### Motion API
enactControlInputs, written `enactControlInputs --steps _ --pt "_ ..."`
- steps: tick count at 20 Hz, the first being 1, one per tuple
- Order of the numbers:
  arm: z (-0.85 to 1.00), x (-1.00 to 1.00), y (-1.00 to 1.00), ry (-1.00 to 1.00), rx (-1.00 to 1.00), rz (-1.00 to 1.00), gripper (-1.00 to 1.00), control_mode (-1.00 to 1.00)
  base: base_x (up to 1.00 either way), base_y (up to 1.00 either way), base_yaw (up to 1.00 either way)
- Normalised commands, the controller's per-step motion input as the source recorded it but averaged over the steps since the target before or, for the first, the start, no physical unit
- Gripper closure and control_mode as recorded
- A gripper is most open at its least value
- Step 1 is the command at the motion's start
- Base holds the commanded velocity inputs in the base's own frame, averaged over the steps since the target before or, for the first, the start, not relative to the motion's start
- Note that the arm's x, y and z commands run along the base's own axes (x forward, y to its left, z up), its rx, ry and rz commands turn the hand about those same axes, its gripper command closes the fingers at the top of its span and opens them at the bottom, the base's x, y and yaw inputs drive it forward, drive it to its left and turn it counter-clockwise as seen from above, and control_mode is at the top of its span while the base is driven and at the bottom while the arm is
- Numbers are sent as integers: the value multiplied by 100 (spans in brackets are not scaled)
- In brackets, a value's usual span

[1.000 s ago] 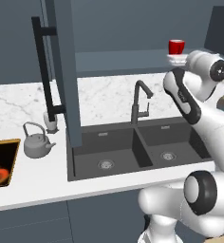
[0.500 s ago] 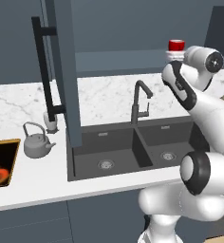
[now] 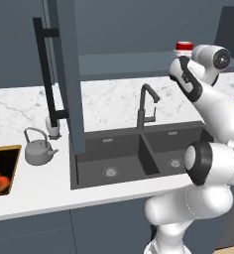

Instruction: Pick the kettle from the counter and place it on the tray. Then pick the mug from the cabinet and place it on the tray. Then close the cabinet doors.

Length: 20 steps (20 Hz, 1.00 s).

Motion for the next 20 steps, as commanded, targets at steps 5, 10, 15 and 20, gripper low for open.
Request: enactControlInputs --steps 5,10,15,20 --pt "0 31 0 6 0 0 -100 -100 0 0 0" --pt "0 34 -6 5 1 0 -100 -100 0 0 0" --pt "0 31 -14 5 3 0 -100 -100 0 0 0" --pt "0 30 -4 6 1 0 -100 -100 0 0 0"
